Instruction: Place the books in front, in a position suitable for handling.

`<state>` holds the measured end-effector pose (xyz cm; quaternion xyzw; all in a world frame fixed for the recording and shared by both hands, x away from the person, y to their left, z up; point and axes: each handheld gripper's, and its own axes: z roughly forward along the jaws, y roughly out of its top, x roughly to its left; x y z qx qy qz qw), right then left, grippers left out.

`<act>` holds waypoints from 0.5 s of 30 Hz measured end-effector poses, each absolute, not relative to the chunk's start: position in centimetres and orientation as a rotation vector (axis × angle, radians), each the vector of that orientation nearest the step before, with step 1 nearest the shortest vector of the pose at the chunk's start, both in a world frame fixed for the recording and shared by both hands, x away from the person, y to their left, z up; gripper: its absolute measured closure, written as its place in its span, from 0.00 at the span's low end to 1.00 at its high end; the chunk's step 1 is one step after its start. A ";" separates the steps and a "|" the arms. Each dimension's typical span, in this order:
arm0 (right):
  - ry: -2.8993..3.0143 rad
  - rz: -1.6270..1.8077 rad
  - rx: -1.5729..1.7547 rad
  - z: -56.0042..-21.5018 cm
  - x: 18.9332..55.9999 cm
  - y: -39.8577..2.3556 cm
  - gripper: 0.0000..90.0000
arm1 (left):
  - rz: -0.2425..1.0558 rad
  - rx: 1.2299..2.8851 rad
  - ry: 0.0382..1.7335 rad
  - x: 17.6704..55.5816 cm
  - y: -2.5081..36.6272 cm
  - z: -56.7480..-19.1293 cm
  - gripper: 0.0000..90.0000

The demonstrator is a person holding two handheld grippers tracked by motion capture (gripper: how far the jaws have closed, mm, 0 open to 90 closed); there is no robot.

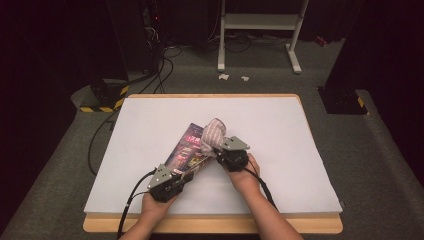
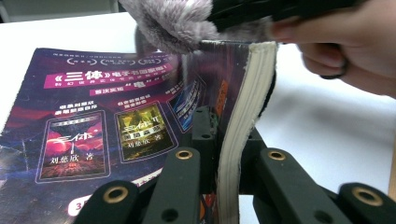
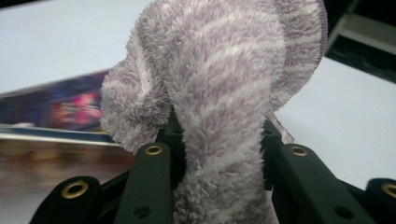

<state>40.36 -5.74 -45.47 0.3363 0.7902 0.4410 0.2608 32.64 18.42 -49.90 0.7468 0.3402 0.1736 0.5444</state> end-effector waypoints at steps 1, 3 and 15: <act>2.145 1.212 0.892 -45.2 39.7 -5.4 0.75 | 0.412 1.772 0.807 32.6 18.4 -49.9 0.92; 2.158 1.249 0.849 -44.7 38.6 -4.6 0.75 | 0.414 1.772 0.806 32.6 18.4 -49.9 0.92; 2.203 1.347 0.655 -42.7 34.3 -1.7 0.75 | 0.417 1.772 0.803 32.6 18.5 -49.9 0.92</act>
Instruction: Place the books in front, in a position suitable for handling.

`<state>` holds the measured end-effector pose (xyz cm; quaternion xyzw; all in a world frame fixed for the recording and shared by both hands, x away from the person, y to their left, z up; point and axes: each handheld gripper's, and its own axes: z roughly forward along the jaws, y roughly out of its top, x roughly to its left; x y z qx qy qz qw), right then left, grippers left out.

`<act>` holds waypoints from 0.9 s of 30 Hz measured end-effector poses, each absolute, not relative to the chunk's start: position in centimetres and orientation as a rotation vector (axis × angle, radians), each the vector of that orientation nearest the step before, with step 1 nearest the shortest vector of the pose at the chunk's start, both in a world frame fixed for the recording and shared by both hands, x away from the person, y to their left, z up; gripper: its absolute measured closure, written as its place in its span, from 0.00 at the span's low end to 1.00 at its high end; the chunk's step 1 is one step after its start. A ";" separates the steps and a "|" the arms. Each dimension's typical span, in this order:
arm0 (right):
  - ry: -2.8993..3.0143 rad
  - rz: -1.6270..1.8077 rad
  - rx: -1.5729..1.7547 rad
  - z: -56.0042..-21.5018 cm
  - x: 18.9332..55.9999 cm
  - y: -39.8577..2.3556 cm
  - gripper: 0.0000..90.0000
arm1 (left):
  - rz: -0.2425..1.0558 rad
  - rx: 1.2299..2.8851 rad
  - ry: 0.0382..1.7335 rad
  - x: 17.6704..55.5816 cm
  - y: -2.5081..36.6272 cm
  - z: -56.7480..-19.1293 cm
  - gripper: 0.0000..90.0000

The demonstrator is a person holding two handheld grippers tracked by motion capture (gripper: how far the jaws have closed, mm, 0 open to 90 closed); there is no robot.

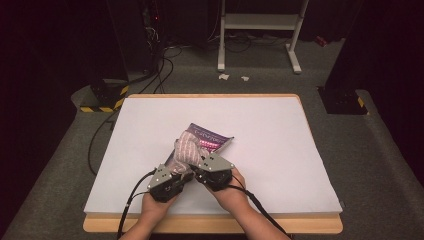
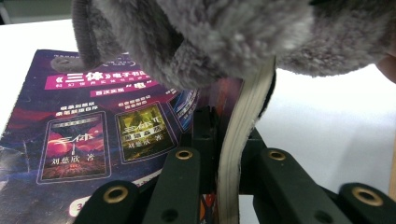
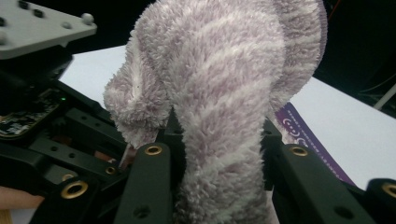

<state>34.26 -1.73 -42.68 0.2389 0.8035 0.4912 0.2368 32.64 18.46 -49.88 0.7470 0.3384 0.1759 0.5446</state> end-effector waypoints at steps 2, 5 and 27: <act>2.201 1.333 0.659 -42.8 34.5 -1.8 0.75 | 0.417 1.772 0.803 32.6 18.4 -49.9 0.92; 2.199 1.306 0.696 -43.3 35.3 -2.2 0.75 | 0.415 1.771 0.807 32.6 18.4 -49.9 0.92; 2.092 1.039 1.034 -47.6 45.0 -8.5 0.75 | 0.404 1.768 0.812 32.7 18.4 -49.9 0.92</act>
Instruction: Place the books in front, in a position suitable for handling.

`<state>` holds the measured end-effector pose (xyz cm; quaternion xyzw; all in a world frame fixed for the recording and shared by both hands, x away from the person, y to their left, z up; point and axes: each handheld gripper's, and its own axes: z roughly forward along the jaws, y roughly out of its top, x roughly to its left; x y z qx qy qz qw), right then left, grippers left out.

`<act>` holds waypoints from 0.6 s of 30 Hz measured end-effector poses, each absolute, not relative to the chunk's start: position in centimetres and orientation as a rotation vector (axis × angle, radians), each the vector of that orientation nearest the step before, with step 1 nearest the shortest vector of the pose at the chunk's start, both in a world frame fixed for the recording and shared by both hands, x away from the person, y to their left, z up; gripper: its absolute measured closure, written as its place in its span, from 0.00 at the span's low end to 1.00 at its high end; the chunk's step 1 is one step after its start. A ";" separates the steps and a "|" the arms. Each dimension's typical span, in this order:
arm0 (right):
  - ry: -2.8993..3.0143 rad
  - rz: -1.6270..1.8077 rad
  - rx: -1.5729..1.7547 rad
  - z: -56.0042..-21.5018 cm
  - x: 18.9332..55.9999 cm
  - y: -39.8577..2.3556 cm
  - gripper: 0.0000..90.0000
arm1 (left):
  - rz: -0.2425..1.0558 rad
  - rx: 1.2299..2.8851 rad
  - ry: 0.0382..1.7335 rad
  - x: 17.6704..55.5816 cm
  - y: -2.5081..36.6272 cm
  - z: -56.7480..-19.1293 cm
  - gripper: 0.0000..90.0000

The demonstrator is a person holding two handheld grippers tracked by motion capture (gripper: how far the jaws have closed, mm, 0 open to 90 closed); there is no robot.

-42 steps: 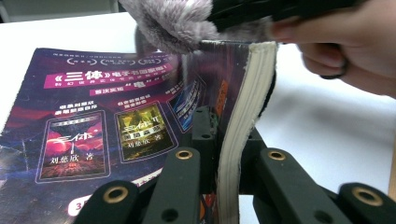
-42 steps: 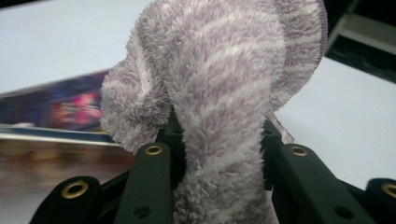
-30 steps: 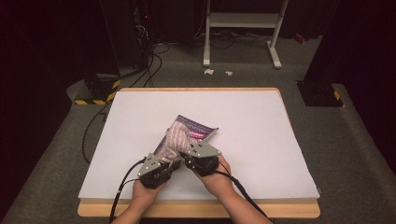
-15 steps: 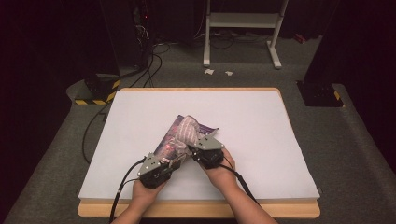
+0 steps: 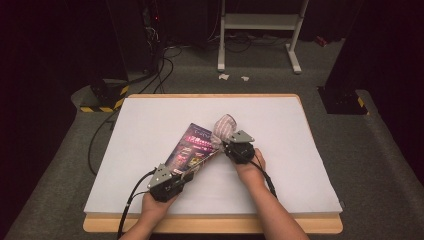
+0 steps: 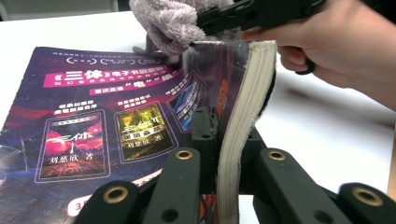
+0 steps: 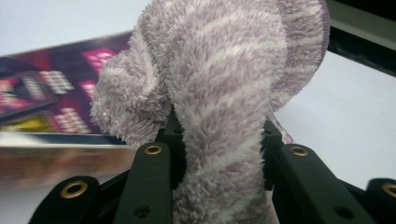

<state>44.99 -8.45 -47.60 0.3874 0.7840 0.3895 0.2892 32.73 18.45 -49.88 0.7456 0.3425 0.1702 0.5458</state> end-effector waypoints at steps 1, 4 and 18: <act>2.088 1.026 1.041 -47.8 45.4 -8.7 0.75 | 0.402 1.766 0.813 32.7 18.5 -49.9 0.92; 2.072 0.998 1.077 -48.2 46.5 -9.4 0.75 | 0.399 1.759 0.816 32.7 18.5 -49.9 0.92; 1.931 1.014 1.197 -46.2 47.7 -14.0 0.74 | 0.391 1.753 0.815 32.7 18.7 -49.9 0.91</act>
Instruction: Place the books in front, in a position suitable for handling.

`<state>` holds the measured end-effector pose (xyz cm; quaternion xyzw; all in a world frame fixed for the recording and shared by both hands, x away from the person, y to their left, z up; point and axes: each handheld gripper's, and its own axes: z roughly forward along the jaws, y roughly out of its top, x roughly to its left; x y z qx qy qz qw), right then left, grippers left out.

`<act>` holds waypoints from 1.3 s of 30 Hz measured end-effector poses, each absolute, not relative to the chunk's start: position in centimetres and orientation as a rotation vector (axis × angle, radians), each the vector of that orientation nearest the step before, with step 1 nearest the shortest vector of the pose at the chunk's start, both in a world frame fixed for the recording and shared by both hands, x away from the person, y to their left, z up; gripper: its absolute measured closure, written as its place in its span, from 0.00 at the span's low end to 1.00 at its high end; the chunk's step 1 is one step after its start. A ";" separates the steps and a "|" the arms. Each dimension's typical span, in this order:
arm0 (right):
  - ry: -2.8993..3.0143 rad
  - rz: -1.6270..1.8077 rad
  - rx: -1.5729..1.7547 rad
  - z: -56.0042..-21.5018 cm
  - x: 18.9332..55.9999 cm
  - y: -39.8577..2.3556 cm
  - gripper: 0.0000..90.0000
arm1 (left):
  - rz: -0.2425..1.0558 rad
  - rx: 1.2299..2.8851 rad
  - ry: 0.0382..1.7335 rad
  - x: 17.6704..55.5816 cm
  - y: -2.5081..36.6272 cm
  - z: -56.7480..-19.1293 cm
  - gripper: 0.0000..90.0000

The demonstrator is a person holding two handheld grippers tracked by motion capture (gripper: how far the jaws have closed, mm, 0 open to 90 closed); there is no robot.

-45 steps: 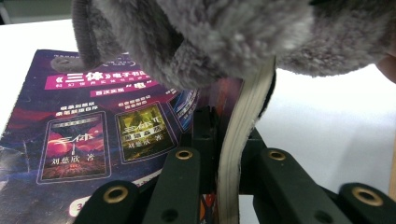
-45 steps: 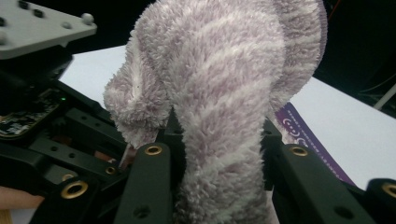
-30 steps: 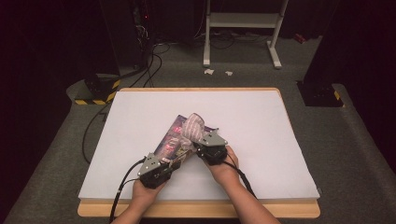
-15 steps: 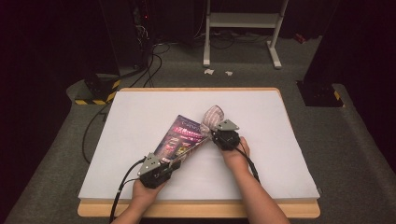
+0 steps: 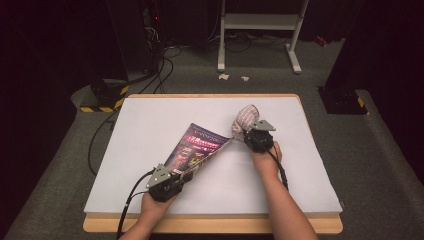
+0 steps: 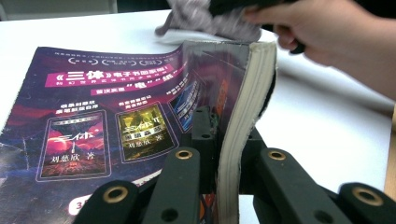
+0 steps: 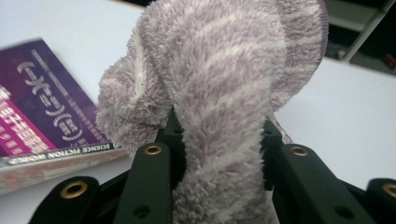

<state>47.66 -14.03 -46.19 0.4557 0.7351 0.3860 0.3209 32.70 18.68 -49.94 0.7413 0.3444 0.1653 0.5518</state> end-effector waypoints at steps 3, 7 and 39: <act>1.917 1.013 1.162 -45.0 46.4 -14.9 0.74 | 0.387 1.753 0.815 32.7 18.7 -50.0 0.91; 1.919 0.986 1.158 -44.3 44.5 -16.6 0.74 | 0.388 1.755 0.813 32.7 18.6 -50.0 0.91; 1.919 0.919 1.330 -46.8 38.1 -23.9 0.40 | 0.379 1.756 0.809 32.8 18.5 -50.0 0.89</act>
